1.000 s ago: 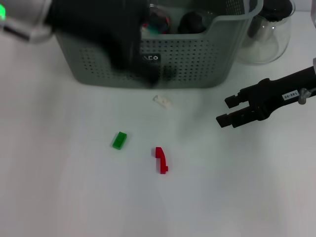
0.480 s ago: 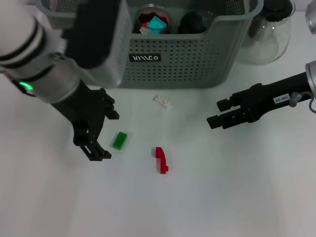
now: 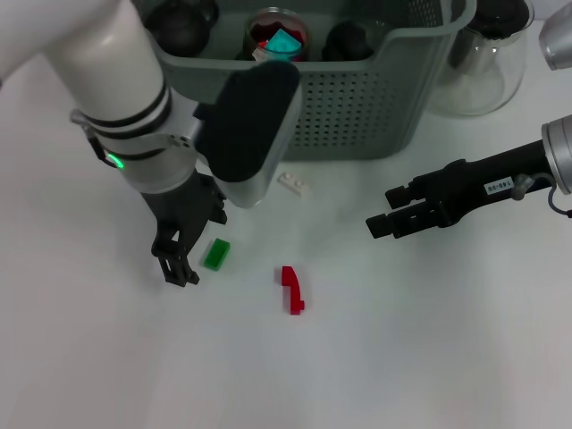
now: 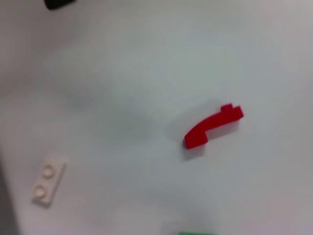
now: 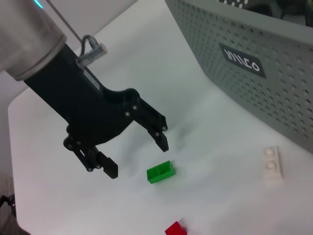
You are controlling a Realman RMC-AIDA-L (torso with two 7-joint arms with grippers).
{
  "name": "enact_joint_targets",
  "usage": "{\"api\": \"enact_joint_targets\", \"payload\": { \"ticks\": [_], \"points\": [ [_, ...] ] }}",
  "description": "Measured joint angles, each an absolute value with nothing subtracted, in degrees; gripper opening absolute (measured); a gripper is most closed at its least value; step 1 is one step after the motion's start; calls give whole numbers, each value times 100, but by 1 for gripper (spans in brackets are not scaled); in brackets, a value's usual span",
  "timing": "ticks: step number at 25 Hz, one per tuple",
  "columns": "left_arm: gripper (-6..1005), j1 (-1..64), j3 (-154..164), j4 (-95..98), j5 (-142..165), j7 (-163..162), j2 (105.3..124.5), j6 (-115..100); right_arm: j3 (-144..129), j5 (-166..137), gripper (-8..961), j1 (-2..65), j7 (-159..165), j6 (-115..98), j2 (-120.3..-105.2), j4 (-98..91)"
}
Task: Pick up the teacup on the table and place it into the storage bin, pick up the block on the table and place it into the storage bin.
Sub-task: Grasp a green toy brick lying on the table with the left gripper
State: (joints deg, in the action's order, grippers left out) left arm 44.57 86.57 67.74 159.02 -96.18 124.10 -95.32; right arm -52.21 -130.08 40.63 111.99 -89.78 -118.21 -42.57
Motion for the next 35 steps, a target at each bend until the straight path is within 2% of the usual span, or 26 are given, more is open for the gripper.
{"api": "enact_joint_targets", "payload": {
  "ticks": [5, 20, 26, 35],
  "points": [
    [846, 4732, 8709, 6271, 15869, -9519, 12424, -9287, -5231, -13008, 790, 4070, 11199, -8909, -11821, -4233],
    [829, 4942, 8832, 5621, 15874, -9500, 12436, -8749, -5227, -13008, 790, 4061, 11165, -8742, -11804, -4158],
    [652, 4942, 8791, 5509, 15864, -9460, 12436, -8659, -5230, -13008, 790, 4061, 11143, -8717, -11803, -4126],
    [626, 4926, 8782, 5446, 15856, -9440, 12436, -8639, -5229, -13007, 791, 4061, 11135, -8679, -11795, -4084]
  ]
}}
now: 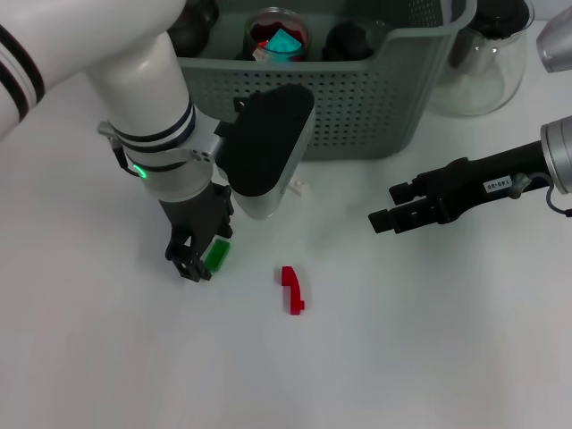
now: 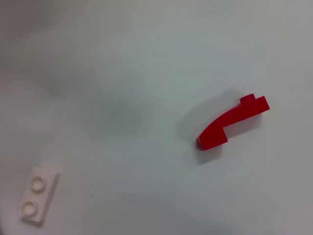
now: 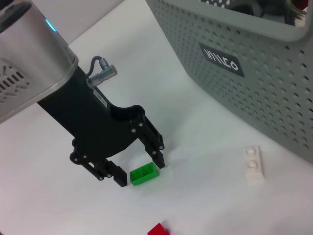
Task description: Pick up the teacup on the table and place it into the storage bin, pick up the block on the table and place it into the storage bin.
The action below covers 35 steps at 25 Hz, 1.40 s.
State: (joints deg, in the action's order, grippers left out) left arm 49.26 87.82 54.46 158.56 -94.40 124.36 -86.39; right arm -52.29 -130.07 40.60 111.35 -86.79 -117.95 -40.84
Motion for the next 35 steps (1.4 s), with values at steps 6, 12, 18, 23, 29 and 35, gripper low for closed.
{"api": "enact_joint_targets", "payload": {
  "ticks": [6, 12, 18, 23, 29, 35],
  "points": [
    [583, 4912, 8780, 5387, 15846, -9444, 12445, -8635, -5229, -13008, 791, 4059, 11129, -8674, -11794, -4084],
    [501, 4902, 8715, 5437, 15754, -9557, 12446, -8706, -5229, -13008, 790, 4052, 11127, -8674, -11787, -4086],
    [416, 4773, 7917, 5978, 15432, -9707, 12441, -9483, -5229, -13008, 791, 4051, 11127, -8682, -11767, -4087],
    [426, 4630, 5589, 6745, 14452, -9731, 12405, -10952, -5223, -13007, 791, 4051, 11136, -8702, -11736, -4108],
    [437, 4663, 3063, 7076, 12638, -10866, 11960, -11478, -5220, -13007, 790, 4052, 11153, -8713, -11734, -4142],
    [449, 4818, 3263, 6726, 11448, -12120, 11432, -9982, -5233, -13008, 790, 4094, 11132, -8719, -11722, -4149]
  ]
}}
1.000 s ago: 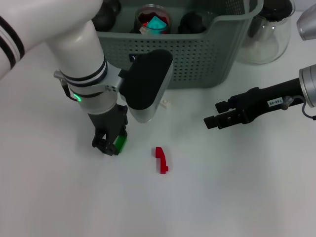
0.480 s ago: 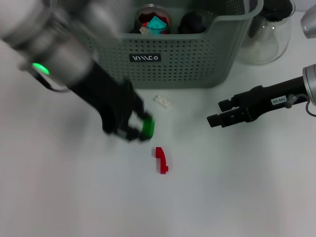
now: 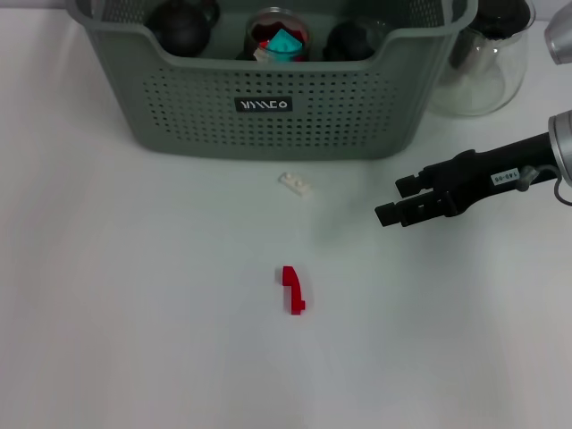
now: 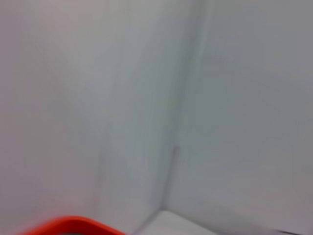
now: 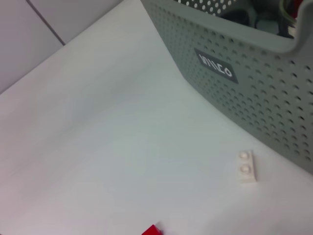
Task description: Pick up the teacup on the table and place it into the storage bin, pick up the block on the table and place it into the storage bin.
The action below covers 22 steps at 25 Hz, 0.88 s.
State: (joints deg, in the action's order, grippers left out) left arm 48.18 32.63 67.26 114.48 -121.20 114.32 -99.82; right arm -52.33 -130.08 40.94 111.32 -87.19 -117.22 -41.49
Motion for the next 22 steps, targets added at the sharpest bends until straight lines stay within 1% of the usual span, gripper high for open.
{"api": "enact_joint_targets", "payload": {
  "ticks": [3, 8, 10, 11, 12, 14, 20, 22],
  "points": [
    [455, 5021, 3853, 6505, 11712, -12377, 11386, -8992, -5240, -13008, 791, 4126, 11101, -8718, -11722, -4152],
    [465, 5519, 4919, 5849, 12811, -12859, 11379, -7225, -5241, -13008, 791, 4145, 11058, -8730, -11702, -4175],
    [469, 5717, 5121, 5492, 13278, -12993, 11398, -6806, -5245, -13008, 790, 4147, 11053, -8732, -11688, -4176],
    [471, 5717, 5121, 5492, 13278, -12993, 11398, -6806, -5252, -13008, 790, 4148, 11052, -8732, -11685, -4177],
    [473, 5907, 5254, 5091, 13718, -13074, 11429, -6504, -5258, -13009, 790, 4143, 11052, -8733, -11682, -4177],
    [477, 5987, 5316, 4896, 13951, -13080, 11465, -6399, -5265, -13010, 790, 4124, 11051, -8732, -11674, -4176],
    [488, 5983, 5539, 4835, 14626, -13140, 11690, -6106, -5266, -13016, 791, 4072, 11049, -8730, -11664, -4175],
    [492, 5983, 5541, 4850, 14703, -13150, 11711, -6108, -5266, -13016, 791, 4070, 11048, -8729, -11663, -4171]
  ]
}}
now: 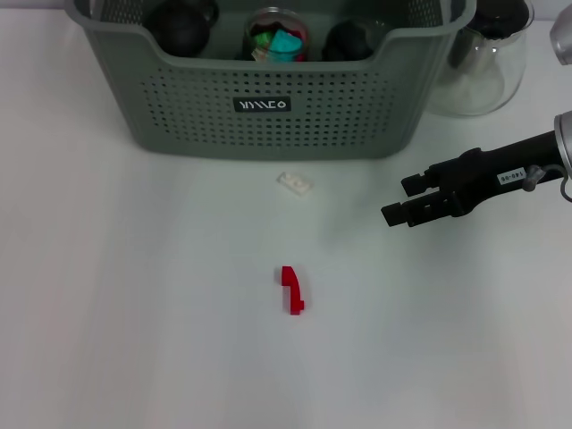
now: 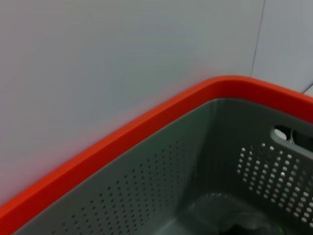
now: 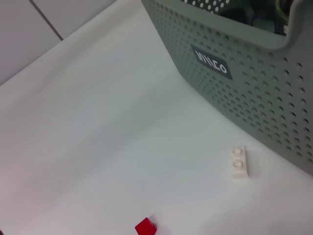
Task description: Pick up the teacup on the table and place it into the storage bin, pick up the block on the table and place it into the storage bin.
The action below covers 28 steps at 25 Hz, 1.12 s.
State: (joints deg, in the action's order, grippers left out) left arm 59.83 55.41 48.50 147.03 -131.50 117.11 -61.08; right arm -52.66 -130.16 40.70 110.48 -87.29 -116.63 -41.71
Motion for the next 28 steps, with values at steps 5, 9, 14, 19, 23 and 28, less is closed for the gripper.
{"api": "enact_joint_targets", "payload": {
  "ticks": [5, 9, 14, 19, 23, 28],
  "points": [
    [540, 5961, 5544, 4932, 14744, -13142, 11710, -6162, -5265, -13017, 790, 4071, 11047, -8727, -11663, -4168],
    [699, 5715, 5446, 5678, 14510, -13087, 11750, -6646, -5266, -13017, 790, 4082, 11047, -8727, -11652, -4166],
    [875, 5033, 4917, 7325, 12673, -12317, 11761, -8603, -5260, -13024, 791, 4087, 10993, -8716, -11610, -4166],
    [906, 4680, 4525, 8112, 11464, -11680, 11766, -10879, -5254, -13026, 791, 4098, 10959, -8722, -11588, -4165],
    [904, 4291, 5270, 8535, 11842, -11718, 11924, -11352, -5263, -13026, 791, 4092, 10959, -8723, -11580, -4166],
    [904, 3875, 6776, 8755, 13459, -11953, 12408, -11204, -5265, -13026, 791, 4069, 10967, -8726, -11582, -4166]
  ]
}}
